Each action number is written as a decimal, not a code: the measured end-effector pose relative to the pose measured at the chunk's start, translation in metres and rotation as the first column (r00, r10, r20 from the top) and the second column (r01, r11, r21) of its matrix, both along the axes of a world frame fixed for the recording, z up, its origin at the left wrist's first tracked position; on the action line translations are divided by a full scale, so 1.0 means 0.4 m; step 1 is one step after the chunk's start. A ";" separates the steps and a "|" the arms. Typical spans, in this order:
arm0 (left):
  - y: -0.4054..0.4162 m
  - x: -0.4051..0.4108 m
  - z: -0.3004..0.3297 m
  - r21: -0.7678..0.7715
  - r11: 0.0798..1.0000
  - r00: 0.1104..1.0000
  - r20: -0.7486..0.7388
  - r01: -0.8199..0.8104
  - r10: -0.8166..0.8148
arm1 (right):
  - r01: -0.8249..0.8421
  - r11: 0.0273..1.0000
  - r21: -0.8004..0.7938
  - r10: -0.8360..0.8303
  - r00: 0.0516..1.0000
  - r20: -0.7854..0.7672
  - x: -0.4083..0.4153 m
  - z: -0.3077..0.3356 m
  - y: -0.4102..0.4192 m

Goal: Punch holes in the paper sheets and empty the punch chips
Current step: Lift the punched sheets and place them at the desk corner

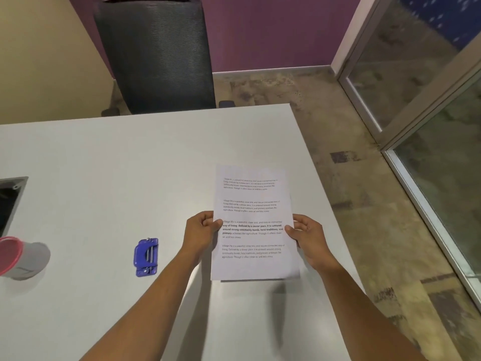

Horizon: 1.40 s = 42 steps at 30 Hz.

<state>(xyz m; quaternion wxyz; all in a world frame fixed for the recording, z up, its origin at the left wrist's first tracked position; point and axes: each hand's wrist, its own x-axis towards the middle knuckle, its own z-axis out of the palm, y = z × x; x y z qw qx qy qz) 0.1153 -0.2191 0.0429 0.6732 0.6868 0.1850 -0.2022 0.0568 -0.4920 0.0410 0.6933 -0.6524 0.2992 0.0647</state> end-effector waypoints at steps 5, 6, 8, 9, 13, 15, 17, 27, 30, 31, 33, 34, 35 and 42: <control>-0.117 0.087 -0.009 0.015 1.000 1.000 0.010 -0.013 0.013 | -0.001 0.999 -0.050 0.001 1.000 -0.011 0.102 -0.020 -0.111; -0.137 0.108 -0.010 0.025 1.000 1.000 0.010 -0.014 0.014 | 0.003 0.999 -0.050 -0.003 1.000 -0.004 0.125 -0.024 -0.130; -0.174 0.155 -0.016 0.063 0.998 1.000 0.015 -0.010 0.010 | 0.012 0.998 -0.064 -0.012 1.000 0.005 0.178 -0.034 -0.163; -0.191 0.180 -0.021 0.084 0.996 1.000 0.020 -0.011 0.009 | 0.017 0.997 -0.074 -0.017 1.000 0.008 0.206 -0.040 -0.178; -0.252 0.293 -0.050 0.153 0.988 0.999 0.046 -0.002 -0.005 | 0.035 0.993 -0.111 -0.034 0.999 0.010 0.324 -0.064 -0.227; -0.278 0.351 -0.068 0.183 0.983 0.998 0.055 0.009 -0.019 | 0.036 0.992 -0.119 -0.035 0.999 0.013 0.384 -0.075 -0.250; -0.300 0.409 -0.085 0.210 0.978 0.998 0.060 0.017 -0.030 | 0.037 0.993 -0.116 -0.035 0.999 0.020 0.444 -0.084 -0.272; -0.411 0.662 -0.192 0.427 0.904 0.988 0.130 0.025 -0.089 | 0.082 0.980 -0.182 -0.082 0.997 0.009 0.695 -0.174 -0.355; -0.436 0.721 -0.211 0.477 0.878 0.984 0.144 0.024 -0.105 | 0.097 0.970 -0.221 -0.099 0.995 0.003 0.753 -0.198 -0.372; -0.443 0.738 -0.215 0.493 0.870 0.981 0.154 0.026 -0.117 | 0.097 0.964 -0.247 -0.098 0.995 0.008 0.771 -0.203 -0.376; -0.457 0.767 -0.219 0.524 0.851 0.974 0.174 0.033 -0.145 | 0.105 0.945 -0.311 -0.102 0.994 0.025 0.805 -0.214 -0.382; -0.462 0.779 -0.221 0.538 0.842 0.970 0.185 0.036 -0.159 | 0.108 0.931 -0.348 -0.102 0.994 0.036 0.820 -0.219 -0.385; -0.465 0.788 -0.223 0.554 0.831 0.964 0.201 0.035 -0.175 | 0.106 0.916 -0.387 -0.096 0.994 0.046 0.834 -0.224 -0.387; -0.475 0.790 -0.236 0.646 0.764 0.926 0.285 0.005 -0.247 | 0.104 0.802 -0.589 -0.054 0.993 0.102 0.843 -0.244 -0.370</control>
